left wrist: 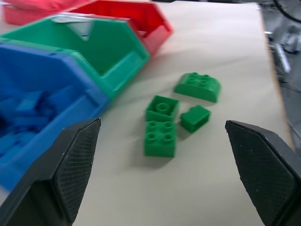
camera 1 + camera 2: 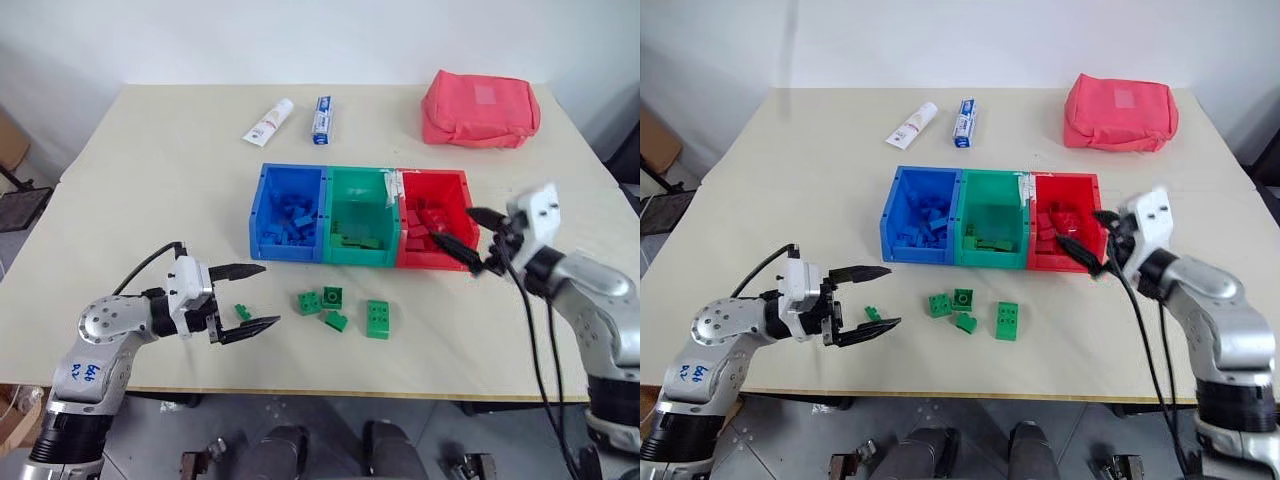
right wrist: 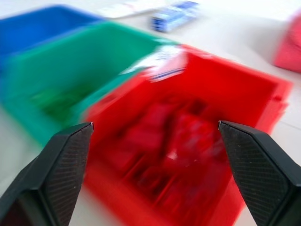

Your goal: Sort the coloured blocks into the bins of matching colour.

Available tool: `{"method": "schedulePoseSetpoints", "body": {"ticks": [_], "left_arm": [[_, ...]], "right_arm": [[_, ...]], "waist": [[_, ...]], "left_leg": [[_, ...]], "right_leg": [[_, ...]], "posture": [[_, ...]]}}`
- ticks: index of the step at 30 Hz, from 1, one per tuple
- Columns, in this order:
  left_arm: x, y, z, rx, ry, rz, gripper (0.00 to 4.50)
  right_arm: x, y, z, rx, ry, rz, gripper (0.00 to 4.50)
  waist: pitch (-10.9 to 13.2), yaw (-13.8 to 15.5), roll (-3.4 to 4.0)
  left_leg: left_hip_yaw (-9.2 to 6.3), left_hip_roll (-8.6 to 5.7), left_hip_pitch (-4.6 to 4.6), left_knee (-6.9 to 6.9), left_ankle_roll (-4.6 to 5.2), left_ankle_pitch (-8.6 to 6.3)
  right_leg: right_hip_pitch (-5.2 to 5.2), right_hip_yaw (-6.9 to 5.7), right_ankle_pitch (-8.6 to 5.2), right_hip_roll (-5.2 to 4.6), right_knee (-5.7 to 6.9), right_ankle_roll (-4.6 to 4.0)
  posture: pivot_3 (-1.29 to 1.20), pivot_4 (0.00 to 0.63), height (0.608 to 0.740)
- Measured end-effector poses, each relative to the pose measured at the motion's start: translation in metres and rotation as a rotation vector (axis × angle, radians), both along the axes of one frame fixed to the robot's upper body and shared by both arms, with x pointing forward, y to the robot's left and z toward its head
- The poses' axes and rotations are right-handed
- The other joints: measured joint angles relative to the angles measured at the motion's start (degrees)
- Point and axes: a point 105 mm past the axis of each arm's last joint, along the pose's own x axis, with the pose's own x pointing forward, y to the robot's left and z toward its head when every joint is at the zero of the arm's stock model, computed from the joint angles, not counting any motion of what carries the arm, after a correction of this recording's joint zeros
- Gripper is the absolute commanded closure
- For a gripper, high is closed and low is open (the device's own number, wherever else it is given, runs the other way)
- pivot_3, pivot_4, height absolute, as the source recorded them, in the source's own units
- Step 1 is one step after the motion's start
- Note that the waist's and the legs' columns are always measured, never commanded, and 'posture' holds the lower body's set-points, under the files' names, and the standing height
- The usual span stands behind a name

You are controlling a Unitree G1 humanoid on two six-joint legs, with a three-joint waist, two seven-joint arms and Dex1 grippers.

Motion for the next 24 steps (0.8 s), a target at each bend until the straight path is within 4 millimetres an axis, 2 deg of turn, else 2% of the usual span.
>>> {"method": "schedulePoseSetpoints", "body": {"ticks": [4, 8, 9, 12, 16, 19, 24], "left_arm": [[-0.005, -0.006, -0.007, 0.063, -0.057, -0.073, 0.0], [-0.005, -0.007, -0.014, 0.087, -0.055, -0.098, 0.0], [-0.005, -0.007, -0.014, 0.089, -0.06, -0.105, 0.0], [-0.002, -0.008, -0.01, 0.074, -0.084, -0.099, 0.0], [-0.003, -0.002, -0.012, 0.068, -0.071, -0.068, 0.0], [-0.006, 0.001, -0.018, 0.073, -0.051, -0.054, 0.0], [-0.009, 0.002, -0.016, 0.077, -0.066, -0.036, 0.0]], "right_arm": [[-0.034, -0.023, -0.021, -0.2, 0.003, 0.11, 0.04], [-0.04, -0.03, -0.029, -0.279, 0.011, 0.159, 0.04], [-0.039, -0.027, -0.029, -0.29, 0.005, 0.181, 0.04], [-0.043, -0.001, -0.041, -0.367, 0.072, 0.347, 0.04], [-0.041, 0.032, -0.046, -0.402, 0.114, 0.502, 0.04], [-0.033, 0.059, -0.051, -0.434, 0.11, 0.577, 0.04], [-0.022, 0.09, -0.076, -0.459, 0.145, 0.643, 0.04]], "waist": [[0.0, -0.1, 0.0], [0.0, -0.8, 0.0], [0.0, -0.8, 0.0], [0.0, -0.6, 0.0], [0.0, -0.8, 0.0], [0.0, -0.6, -0.01], [0.0, -0.2, -0.01]], "left_leg": [[0.19, 0.06, 0.11, 0.01, 0.0, 0.0], [0.39, 0.24, 0.22, -0.01, -0.02, -0.01], [0.41, 0.32, 0.22, 0.02, -0.07, -0.04], [0.41, 0.42, 0.2, 0.01, -0.15, -0.08], [0.43, 0.46, 0.17, 0.01, -0.15, -0.14], [0.41, 0.5, 0.16, 0.03, -0.17, -0.15], [0.39, 0.44, 0.13, 0.04, -0.15, -0.16]], "right_leg": [[0.1, 0.01, 0.01, 0.03, -0.1, 0.03], [0.08, 0.06, 0.05, 0.06, -0.04, -0.03], [0.07, 0.07, 0.08, 0.06, -0.05, -0.07], [0.02, 0.05, 0.09, 0.06, -0.06, -0.11], [0.0, 0.07, 0.09, 0.06, -0.18, -0.11], [0.0, 0.04, 0.11, 0.08, -0.22, -0.14], [0.01, 0.01, 0.12, 0.07, -0.26, -0.14]], "posture": [[0.0, 0.15, 0.74], [0.0, 0.15, 0.74], [0.0, 0.15, 0.74], [0.0, 0.15, 0.74], [0.0, 0.15, 0.74], [0.0, 0.15, 0.74], [0.0, 0.15, 0.74]]}}
